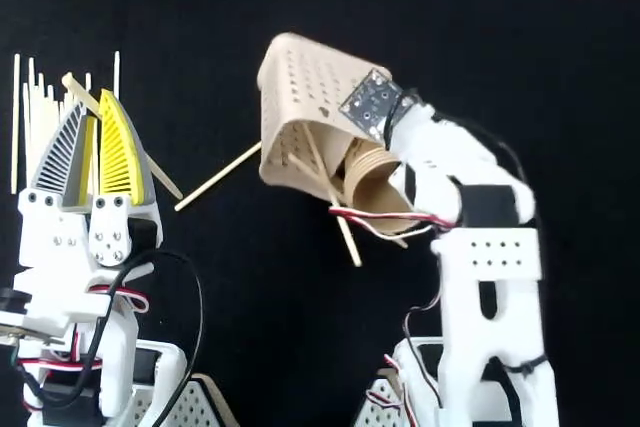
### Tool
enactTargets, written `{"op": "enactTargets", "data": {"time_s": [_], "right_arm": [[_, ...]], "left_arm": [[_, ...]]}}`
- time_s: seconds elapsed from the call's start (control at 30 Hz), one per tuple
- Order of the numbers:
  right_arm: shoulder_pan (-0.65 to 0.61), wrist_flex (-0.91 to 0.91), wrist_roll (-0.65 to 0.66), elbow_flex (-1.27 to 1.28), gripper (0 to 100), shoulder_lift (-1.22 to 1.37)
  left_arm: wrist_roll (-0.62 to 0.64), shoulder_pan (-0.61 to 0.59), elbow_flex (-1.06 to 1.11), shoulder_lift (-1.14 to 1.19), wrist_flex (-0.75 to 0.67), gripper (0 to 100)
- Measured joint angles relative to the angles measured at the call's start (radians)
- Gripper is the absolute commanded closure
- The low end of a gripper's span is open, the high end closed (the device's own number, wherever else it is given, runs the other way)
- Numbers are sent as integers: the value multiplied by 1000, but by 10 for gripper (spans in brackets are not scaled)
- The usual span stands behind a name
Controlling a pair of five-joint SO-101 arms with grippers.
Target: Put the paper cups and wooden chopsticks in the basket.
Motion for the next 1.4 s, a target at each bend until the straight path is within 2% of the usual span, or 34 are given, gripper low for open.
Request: {"op": "enactTargets", "data": {"time_s": [0.2, 0.5, 0.7, 0.83, 1.03, 1.2, 1.4], "right_arm": [[-2, 227, 0, -230, 987, 86], [0, 582, -9, -799, 987, 505], [0, 595, -28, -1057, 987, 701], [0, 595, -28, -1085, 986, 729], [0, 595, -21, -1085, 986, 729], [2, 597, 25, -1085, 986, 729], [18, 597, 91, -1091, 986, 729]], "left_arm": [[0, 0, 0, 0, 0, 971], [0, 0, 0, 0, 0, 971], [0, 0, 0, 0, 0, 971], [31, 12, -8, 0, 0, 971], [94, 120, -147, 32, 0, 971], [103, 199, -272, 172, 0, 971], [106, 285, -451, 459, 0, 971]]}}
